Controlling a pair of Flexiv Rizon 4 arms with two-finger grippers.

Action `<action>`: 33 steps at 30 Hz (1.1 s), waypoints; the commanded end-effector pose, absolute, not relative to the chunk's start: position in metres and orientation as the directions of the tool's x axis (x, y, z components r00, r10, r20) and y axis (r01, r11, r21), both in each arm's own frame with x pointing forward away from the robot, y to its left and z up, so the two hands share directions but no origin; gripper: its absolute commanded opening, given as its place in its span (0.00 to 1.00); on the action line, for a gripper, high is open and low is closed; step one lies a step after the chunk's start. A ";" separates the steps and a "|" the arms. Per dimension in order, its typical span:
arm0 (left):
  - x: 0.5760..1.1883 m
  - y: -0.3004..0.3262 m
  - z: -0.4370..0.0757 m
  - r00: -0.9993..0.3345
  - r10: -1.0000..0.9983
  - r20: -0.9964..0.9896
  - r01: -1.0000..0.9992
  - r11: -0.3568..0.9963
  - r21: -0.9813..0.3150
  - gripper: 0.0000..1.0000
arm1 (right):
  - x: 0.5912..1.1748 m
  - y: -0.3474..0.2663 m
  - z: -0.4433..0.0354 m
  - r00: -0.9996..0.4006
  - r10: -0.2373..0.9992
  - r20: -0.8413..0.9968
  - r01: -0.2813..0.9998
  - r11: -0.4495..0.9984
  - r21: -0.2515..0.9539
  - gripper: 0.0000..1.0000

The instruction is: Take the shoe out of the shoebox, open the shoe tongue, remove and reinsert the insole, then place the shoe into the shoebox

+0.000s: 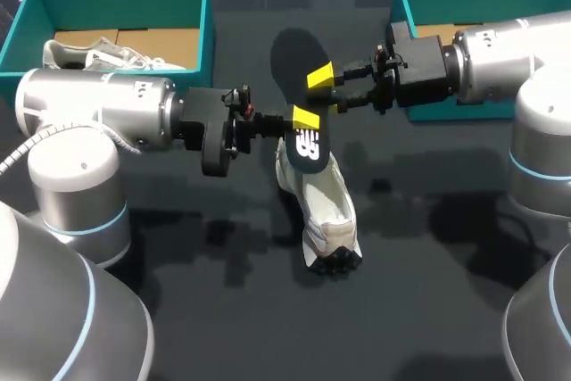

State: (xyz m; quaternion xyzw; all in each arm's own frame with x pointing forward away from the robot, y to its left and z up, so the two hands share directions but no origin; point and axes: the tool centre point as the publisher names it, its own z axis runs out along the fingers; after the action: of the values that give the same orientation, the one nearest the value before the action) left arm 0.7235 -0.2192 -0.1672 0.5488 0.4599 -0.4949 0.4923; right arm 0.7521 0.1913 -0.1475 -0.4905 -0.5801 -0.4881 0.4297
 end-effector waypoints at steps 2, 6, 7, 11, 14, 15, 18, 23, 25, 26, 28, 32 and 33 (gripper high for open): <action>0.723 -0.223 -0.170 0.087 -0.003 -0.996 0.992 -0.089 0.087 0.00 | 0.754 0.200 -0.153 -0.147 0.137 0.980 0.989 0.043 0.143 0.41; 0.720 -0.225 -0.168 0.088 -0.011 -0.996 0.992 -0.089 0.089 0.00 | 0.755 0.202 -0.155 -0.145 0.128 0.981 0.989 0.042 0.140 0.36; 0.720 -0.225 -0.167 0.089 -0.014 -0.996 0.992 -0.088 0.090 0.00 | 0.755 0.202 -0.155 -0.143 0.126 0.982 0.989 0.042 0.139 0.35; 0.718 -0.226 -0.166 0.090 -0.022 -0.996 0.992 -0.088 0.092 0.00 | 0.755 0.204 -0.158 -0.141 0.118 0.983 0.990 0.041 0.137 0.30; 0.718 -0.226 -0.165 0.093 -0.024 -0.995 0.992 -0.087 0.095 0.00 | 0.755 0.204 -0.159 -0.139 0.116 0.983 0.990 0.040 0.135 0.21; 0.718 -0.226 -0.165 0.094 -0.024 -0.995 0.992 -0.086 0.095 0.00 | 0.755 0.204 -0.159 -0.139 0.115 0.984 0.990 0.039 0.135 0.19; 0.718 -0.226 -0.165 0.096 -0.022 -0.995 0.992 -0.084 0.097 0.00 | 0.754 0.204 -0.160 -0.137 0.115 0.984 0.990 0.037 0.133 0.11; 0.716 -0.226 -0.166 0.093 -0.020 -0.995 0.992 -0.081 0.094 0.00 | 0.753 0.204 -0.161 -0.134 0.114 0.984 0.991 0.033 0.131 0.04; 0.716 -0.226 -0.167 0.092 -0.018 -0.996 0.992 -0.079 0.093 0.00 | 0.753 0.204 -0.161 -0.135 0.114 0.984 0.991 0.033 0.132 0.00; 0.716 -0.226 -0.167 0.091 -0.018 -0.996 0.993 -0.078 0.092 0.00 | 0.754 0.204 -0.161 -0.135 0.114 0.984 0.991 0.033 0.132 0.00; 0.716 -0.226 -0.168 0.090 -0.017 -0.996 0.993 -0.076 0.091 0.00 | 0.754 0.205 -0.161 -0.136 0.113 0.984 0.991 0.036 0.132 0.00; 0.717 -0.224 -0.168 0.079 -0.013 -0.997 0.995 -0.062 0.079 0.00 | 0.754 0.205 -0.162 -0.134 0.110 0.985 0.991 0.038 0.131 0.00; 0.717 -0.222 -0.168 0.071 -0.012 -0.997 0.996 -0.057 0.072 0.36 | 0.753 0.205 -0.162 -0.134 0.109 0.985 0.991 0.039 0.130 0.00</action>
State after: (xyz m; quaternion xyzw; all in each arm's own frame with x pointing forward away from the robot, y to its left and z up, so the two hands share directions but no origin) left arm 0.7191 -0.2236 -0.1683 0.5320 0.4613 -0.5005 0.5037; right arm 0.7536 0.2031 -0.1607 -0.4848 -0.5670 -0.4960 0.4445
